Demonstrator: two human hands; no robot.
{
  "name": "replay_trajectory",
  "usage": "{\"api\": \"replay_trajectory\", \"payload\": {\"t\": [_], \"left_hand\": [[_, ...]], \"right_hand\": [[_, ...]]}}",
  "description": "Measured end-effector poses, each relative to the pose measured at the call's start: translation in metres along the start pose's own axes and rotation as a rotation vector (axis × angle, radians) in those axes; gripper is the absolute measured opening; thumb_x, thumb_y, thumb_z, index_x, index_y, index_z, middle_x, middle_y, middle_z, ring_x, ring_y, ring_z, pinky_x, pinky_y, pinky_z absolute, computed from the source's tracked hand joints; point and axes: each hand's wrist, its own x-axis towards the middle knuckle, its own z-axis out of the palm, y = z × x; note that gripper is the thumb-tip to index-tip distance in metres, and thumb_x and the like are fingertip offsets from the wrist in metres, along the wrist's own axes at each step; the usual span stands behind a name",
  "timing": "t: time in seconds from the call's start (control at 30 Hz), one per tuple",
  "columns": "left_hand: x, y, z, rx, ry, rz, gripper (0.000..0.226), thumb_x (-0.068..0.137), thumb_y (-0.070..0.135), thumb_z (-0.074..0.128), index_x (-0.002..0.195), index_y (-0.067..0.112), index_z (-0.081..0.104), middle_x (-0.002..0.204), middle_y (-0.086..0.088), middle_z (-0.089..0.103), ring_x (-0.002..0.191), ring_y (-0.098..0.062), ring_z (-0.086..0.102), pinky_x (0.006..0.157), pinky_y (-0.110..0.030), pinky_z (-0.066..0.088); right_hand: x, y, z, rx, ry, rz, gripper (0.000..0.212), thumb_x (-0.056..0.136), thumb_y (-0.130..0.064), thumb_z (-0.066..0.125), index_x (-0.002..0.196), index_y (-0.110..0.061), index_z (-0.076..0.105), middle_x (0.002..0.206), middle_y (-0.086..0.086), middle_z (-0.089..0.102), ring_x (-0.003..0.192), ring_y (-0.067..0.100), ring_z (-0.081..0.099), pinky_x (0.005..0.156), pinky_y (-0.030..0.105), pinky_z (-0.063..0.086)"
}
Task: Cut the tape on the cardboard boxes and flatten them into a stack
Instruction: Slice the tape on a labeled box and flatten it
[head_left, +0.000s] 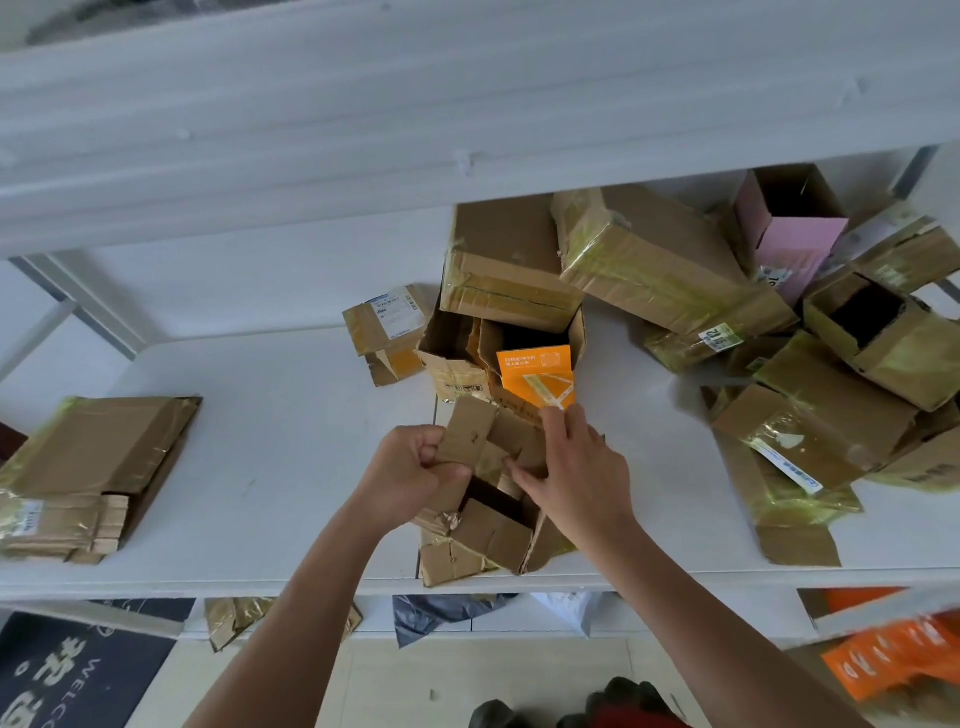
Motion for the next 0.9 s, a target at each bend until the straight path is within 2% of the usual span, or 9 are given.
{"api": "replay_trajectory", "payload": {"t": [0.1,0.17,0.33,0.43,0.5,0.57,0.67,0.77,0.9], "left_hand": [[0.006,-0.002,0.0,0.072,0.042,0.018,0.015,0.084,-0.001,0.07,0.073,0.006,0.063,0.053,-0.003,0.055,0.048,-0.007,0.04,0.052,-0.018,0.035],[0.01,-0.002,0.001,0.11,0.055,0.033,0.009,0.084,0.001,0.071,0.081,-0.002,0.063,0.06,-0.014,0.05,0.052,-0.012,0.037,0.05,-0.017,0.034],[0.017,0.002,0.008,0.159,0.036,0.06,0.022,0.083,0.002,0.071,0.067,0.011,0.058,0.053,0.001,0.043,0.048,-0.007,0.032,0.054,-0.022,0.033],[0.021,0.003,0.009,0.164,0.038,0.083,0.017,0.084,0.002,0.072,0.073,0.011,0.061,0.056,-0.004,0.046,0.051,-0.01,0.034,0.058,-0.026,0.034],[0.023,0.005,0.007,0.164,0.06,0.099,0.015,0.084,0.003,0.071,0.078,0.015,0.065,0.059,-0.011,0.053,0.053,-0.012,0.038,0.06,-0.028,0.037],[0.024,0.007,0.004,0.172,0.111,0.103,0.017,0.085,0.003,0.07,0.084,0.02,0.068,0.063,-0.01,0.064,0.053,-0.011,0.05,0.06,-0.024,0.041],[0.022,0.011,0.005,0.15,0.299,0.072,0.022,0.086,0.007,0.073,0.105,0.017,0.071,0.09,0.003,0.072,0.079,-0.012,0.065,0.068,-0.024,0.048],[0.023,0.002,0.011,0.259,0.568,0.022,0.038,0.086,0.022,0.075,0.123,0.016,0.065,0.12,-0.001,0.065,0.11,-0.021,0.058,0.096,-0.039,0.047],[0.021,-0.021,0.022,0.304,0.555,-0.121,0.081,0.083,0.033,0.076,0.148,0.02,0.029,0.146,-0.012,0.031,0.129,-0.035,0.042,0.109,-0.049,0.036]], "right_hand": [[-0.002,0.001,-0.005,0.046,0.009,-0.082,0.037,0.094,-0.059,0.041,0.111,-0.026,0.044,0.094,0.003,0.063,0.069,0.021,0.068,0.066,0.051,0.06],[-0.001,0.003,-0.007,0.04,0.021,-0.093,0.037,0.094,-0.059,0.042,0.111,-0.026,0.046,0.091,0.001,0.064,0.068,0.021,0.069,0.063,0.049,0.06],[0.003,0.008,-0.01,-0.017,-0.011,-0.067,0.074,0.076,-0.082,0.041,0.119,-0.023,0.048,0.089,0.0,0.065,0.064,0.017,0.068,0.054,0.036,0.059],[0.001,0.011,-0.011,0.018,-0.013,-0.075,0.066,0.083,-0.078,0.04,0.124,-0.027,0.047,0.096,0.0,0.066,0.067,0.018,0.069,0.056,0.036,0.059],[0.002,0.011,-0.01,0.1,-0.025,-0.077,0.057,0.094,-0.071,0.027,0.126,-0.029,0.048,0.096,-0.002,0.066,0.07,0.017,0.068,0.059,0.038,0.059],[0.003,0.012,-0.007,0.252,-0.031,-0.044,0.046,0.101,-0.058,0.021,0.118,-0.027,0.051,0.082,-0.008,0.062,0.062,0.011,0.061,0.057,0.037,0.055],[0.004,0.014,0.0,0.521,-0.11,0.074,0.036,0.104,-0.046,0.029,0.103,-0.022,0.056,0.064,-0.013,0.054,0.052,0.007,0.057,0.054,0.034,0.051],[-0.003,0.007,-0.001,0.835,-0.215,0.272,0.021,0.105,-0.031,0.041,0.095,-0.021,0.056,0.074,-0.001,0.064,0.055,0.016,0.068,0.057,0.039,0.06],[-0.011,-0.003,-0.003,0.998,-0.255,0.392,0.019,0.104,-0.021,0.043,0.096,-0.013,0.058,0.086,0.012,0.062,0.064,0.019,0.071,0.059,0.028,0.06]]}}
